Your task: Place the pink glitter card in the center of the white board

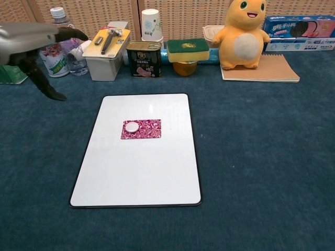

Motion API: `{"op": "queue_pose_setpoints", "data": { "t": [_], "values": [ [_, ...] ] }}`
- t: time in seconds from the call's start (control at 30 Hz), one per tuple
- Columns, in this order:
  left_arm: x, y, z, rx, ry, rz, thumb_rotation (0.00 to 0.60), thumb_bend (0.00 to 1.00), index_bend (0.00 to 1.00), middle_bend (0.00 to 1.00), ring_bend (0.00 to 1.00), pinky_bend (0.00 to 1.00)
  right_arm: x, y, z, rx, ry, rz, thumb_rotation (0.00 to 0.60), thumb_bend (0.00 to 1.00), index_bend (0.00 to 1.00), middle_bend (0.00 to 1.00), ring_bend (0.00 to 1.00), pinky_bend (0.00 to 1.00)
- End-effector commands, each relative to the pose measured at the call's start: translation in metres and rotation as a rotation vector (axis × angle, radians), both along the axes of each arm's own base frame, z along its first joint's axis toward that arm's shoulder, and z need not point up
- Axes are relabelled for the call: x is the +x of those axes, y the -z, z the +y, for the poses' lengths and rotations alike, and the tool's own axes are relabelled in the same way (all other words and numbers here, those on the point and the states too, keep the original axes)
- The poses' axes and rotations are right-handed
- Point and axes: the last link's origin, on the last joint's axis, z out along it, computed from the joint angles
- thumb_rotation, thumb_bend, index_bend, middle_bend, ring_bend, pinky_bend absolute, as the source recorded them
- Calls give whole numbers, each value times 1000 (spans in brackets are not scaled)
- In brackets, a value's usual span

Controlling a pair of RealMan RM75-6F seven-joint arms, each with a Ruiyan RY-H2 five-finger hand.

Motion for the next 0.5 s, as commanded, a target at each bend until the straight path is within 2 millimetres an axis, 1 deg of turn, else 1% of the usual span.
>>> {"op": "queue_pose_setpoints", "data": {
  "t": [0.03, 0.1, 0.13, 0.23, 0.37, 0.5],
  "values": [
    [-57, -51, -36, 94, 0, -60, 600, 50, 0, 0, 0, 48, 2, 2, 2, 0, -6, 6, 600, 21, 0, 0, 0, 0],
    [-76, -67, -50, 129, -15, -78, 600, 50, 0, 0, 0, 48, 2, 2, 2, -2, -9, 9, 600, 21, 0, 0, 0, 0],
    [-87, -78, -61, 152, -24, -85, 600, 49, 0, 0, 0, 48, 3, 2, 2, -6, -10, 14, 600, 21, 0, 0, 0, 0],
    [-112, -99, -90, 197, -61, -116, 600, 51, 0, 0, 0, 48, 4, 1, 2, -22, -14, 24, 600, 21, 0, 0, 0, 0],
    [-140, -117, -121, 244, -118, -149, 600, 55, 0, 0, 0, 48, 5, -1, 1, -57, -30, 54, 600, 21, 0, 0, 0, 0],
    [-156, -126, -138, 280, -150, -179, 600, 59, 0, 0, 0, 48, 7, -3, 3, -70, -61, 41, 600, 21, 0, 0, 0, 0]
  ]
}}
